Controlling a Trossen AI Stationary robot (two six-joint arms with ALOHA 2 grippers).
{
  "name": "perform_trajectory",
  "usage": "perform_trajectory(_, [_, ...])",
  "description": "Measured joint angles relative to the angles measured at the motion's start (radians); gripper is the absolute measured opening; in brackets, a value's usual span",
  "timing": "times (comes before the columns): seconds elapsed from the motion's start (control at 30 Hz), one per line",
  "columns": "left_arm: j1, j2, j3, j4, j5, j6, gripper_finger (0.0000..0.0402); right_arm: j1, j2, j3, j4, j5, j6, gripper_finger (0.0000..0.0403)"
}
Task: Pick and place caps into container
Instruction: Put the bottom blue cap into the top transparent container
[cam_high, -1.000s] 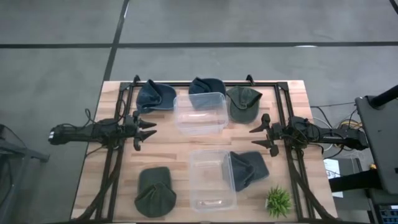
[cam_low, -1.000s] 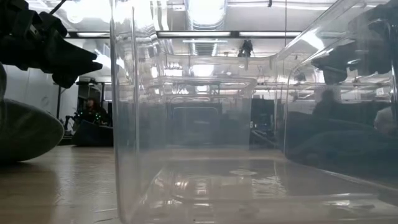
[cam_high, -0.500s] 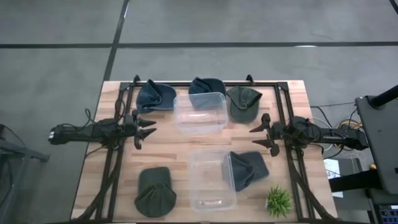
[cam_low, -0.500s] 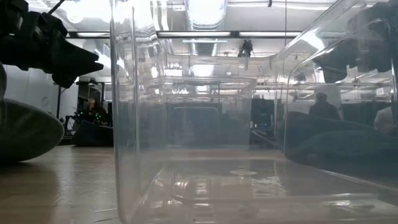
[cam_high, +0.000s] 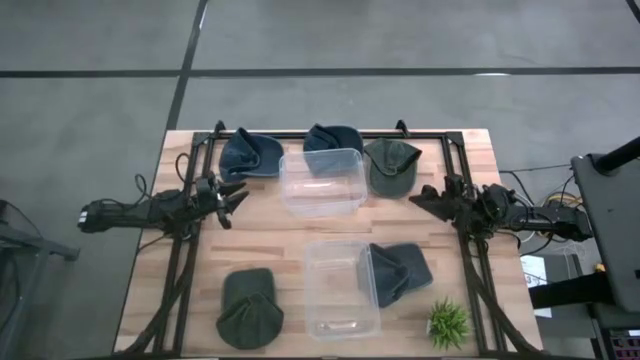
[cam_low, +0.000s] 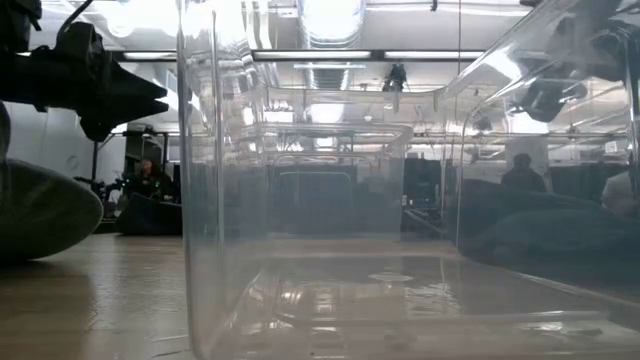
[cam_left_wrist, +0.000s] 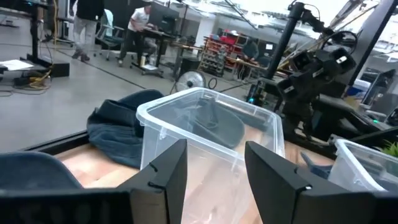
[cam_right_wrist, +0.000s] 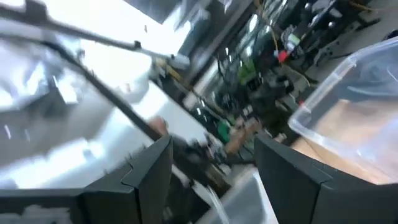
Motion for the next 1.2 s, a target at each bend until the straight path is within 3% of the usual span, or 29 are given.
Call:
perform_trajectory(0.27, [0.0,0.0,0.0,0.108,0.017,-0.467,0.0154,-0.001,0.001,0.0,0.025,0.36,0.234,0.0219])
perform_trajectory(0.47, [0.001,0.0,0.001,0.17,-0.026,-0.522,0.0154,0.0,0.003,0.0,0.012,0.395,0.336,0.0219])
perform_trajectory(0.67, [0.001,0.0,0.002,0.228,-0.026,-0.613,0.0154,0.0,0.028,0.008,0.022,0.272,0.43,0.0219])
perform_trajectory(0.8, [0.001,0.004,0.002,0.243,-0.026,-0.619,0.0154,0.004,0.127,0.154,-0.293,0.084,0.421,0.0219])
perform_trajectory(0.93, [0.0,0.004,0.002,0.244,-0.026,-0.604,0.0154,0.004,0.298,0.382,-0.804,-0.147,0.238,0.0219])
perform_trajectory(1.0, [0.0,0.004,0.002,0.244,-0.026,-0.604,0.0154,0.004,0.388,0.479,-1.03,-0.195,0.118,0.0219])
perform_trajectory(1.1, [0.0,0.004,0.002,0.245,-0.026,-0.604,0.0154,0.004,0.511,0.575,-1.217,-0.231,-0.066,0.0219])
perform_trajectory(1.2, [0.0,0.004,0.002,0.245,-0.026,-0.605,0.0154,0.004,0.617,0.619,-1.242,-0.227,-0.25,0.0219])
